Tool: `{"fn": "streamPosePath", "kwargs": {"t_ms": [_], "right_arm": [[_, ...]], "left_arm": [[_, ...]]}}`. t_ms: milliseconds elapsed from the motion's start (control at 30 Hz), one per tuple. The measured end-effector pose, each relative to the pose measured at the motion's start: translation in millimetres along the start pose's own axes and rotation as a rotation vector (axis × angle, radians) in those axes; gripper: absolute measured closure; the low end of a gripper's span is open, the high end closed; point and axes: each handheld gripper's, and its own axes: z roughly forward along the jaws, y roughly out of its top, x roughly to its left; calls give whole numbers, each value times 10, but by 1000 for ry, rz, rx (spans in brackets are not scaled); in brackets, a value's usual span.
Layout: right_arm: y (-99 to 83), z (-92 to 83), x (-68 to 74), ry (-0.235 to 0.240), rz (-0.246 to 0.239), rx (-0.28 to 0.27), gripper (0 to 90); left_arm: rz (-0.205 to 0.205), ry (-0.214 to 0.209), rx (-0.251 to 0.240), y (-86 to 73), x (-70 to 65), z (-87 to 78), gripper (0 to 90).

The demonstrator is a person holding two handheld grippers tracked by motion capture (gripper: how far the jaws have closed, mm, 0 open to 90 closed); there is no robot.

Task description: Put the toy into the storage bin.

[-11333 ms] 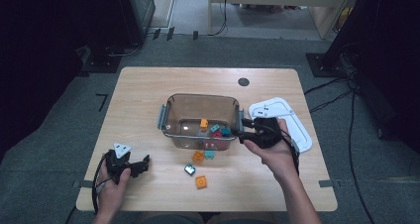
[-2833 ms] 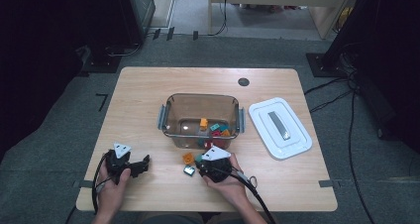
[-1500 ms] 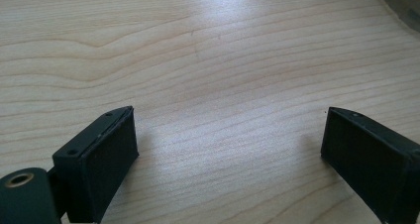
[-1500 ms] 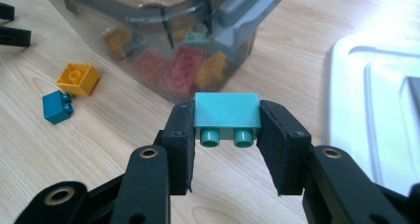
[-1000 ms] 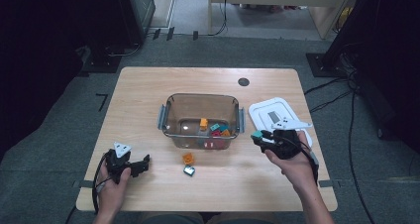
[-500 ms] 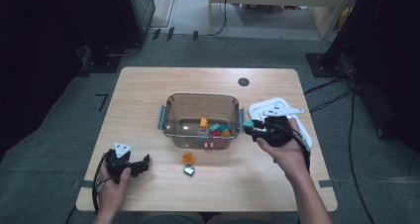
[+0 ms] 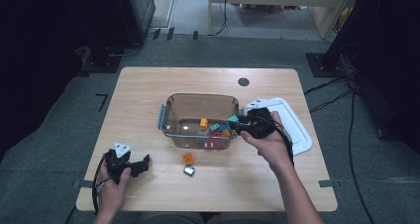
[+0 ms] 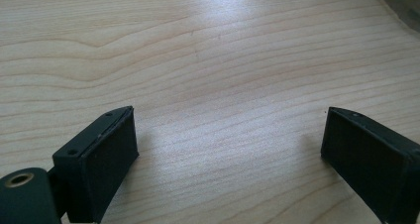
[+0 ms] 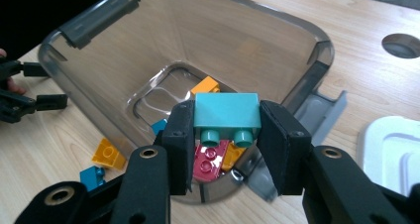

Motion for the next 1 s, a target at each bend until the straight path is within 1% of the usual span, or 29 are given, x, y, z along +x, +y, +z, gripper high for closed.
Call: {"fn": "streamPosePath", "kwargs": {"t_ms": [167,200,233,400,500,533,633,667,700,767,833,867,900,933,967,1000], "right_arm": [[22,131,7,3,11,23,600],[29,159,9,5,7,25,600],[38,182,23,0,15,35,600],[90,317,39,-6,11,51,599],[107,419,57,7,24,57,599],[110,455,69,16,33,58,592],[114,503,100,35,23,59,496],[116,505,105,45,12,58,471],[116,499,106,49,11,59,442],[111,453,90,45,5,57,395],[94,381,59,45,18,42,348],[84,346,44,40,25,40,351],[69,296,17,52,30,20,339],[57,241,-9,60,46,8,312],[42,173,-36,36,57,4,261],[33,135,-48,16,51,2,236]], "left_arm": [[-1,0,-1,0,-1,1,72],[-1,0,-1,0,-1,1,72],[1,0,0,0,1,0,72],[1,0,1,0,1,-1,72],[-1,-1,1,0,0,0,72],[0,0,1,0,1,-1,72],[-1,-1,1,0,0,0,72],[-1,-1,1,0,-1,0,72],[1,0,0,0,0,0,72],[2,0,1,0,1,0,73],[0,0,0,1,0,1,72],[1,0,0,2,0,2,72],[1,-1,0,3,0,2,72],[0,0,0,4,-2,5,72],[0,0,0,5,-2,5,72],[0,0,0,5,-2,5,73]]}}
